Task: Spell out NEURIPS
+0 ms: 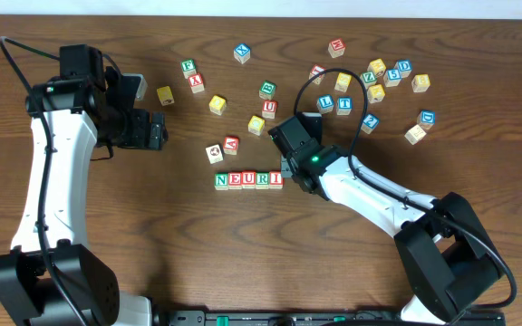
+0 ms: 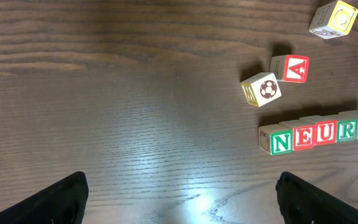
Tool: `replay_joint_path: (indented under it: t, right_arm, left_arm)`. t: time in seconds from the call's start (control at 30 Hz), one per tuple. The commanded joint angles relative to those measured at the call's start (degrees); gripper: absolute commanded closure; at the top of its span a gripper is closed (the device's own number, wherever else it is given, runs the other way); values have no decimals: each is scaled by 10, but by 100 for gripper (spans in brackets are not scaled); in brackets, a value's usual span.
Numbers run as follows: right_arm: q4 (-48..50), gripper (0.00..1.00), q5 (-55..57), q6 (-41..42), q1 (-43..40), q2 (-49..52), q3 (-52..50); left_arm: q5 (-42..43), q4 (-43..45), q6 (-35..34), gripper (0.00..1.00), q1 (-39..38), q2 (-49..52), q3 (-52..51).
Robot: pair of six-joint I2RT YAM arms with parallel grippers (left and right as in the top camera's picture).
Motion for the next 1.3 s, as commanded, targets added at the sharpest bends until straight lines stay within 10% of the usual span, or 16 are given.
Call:
replay_joint_path:
  t: [0.0,1.27]
  right_arm:
    - [14,89,49,-32,-5,5,12]
    - [136,91,244,-39,62,12,-41]
  left_arm:
    - [6,-3,7,5,0,-8,12]
    - [6,-3,7,5,0,-8,12]
